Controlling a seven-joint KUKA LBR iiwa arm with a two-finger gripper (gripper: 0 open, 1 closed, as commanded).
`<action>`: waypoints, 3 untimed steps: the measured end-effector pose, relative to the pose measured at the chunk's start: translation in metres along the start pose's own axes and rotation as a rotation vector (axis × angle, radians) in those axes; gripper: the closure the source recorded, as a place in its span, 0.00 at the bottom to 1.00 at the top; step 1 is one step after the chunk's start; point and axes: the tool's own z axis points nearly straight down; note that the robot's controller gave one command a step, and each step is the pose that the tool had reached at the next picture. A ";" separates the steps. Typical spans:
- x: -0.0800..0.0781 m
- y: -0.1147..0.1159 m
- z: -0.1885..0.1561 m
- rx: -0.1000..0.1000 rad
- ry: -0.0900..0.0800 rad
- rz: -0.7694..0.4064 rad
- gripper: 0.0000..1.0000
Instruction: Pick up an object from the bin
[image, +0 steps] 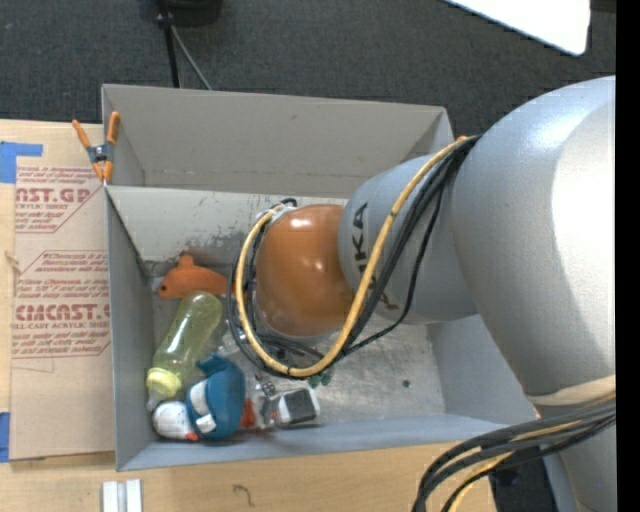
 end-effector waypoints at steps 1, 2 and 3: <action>-0.007 0.008 0.003 0.002 -0.010 -0.131 0.00; -0.006 0.016 0.014 0.012 0.009 0.147 0.00; -0.016 0.023 0.019 0.029 0.008 0.012 0.00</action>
Offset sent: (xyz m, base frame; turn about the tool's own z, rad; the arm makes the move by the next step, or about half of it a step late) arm -0.0074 0.0435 -0.0298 -0.0050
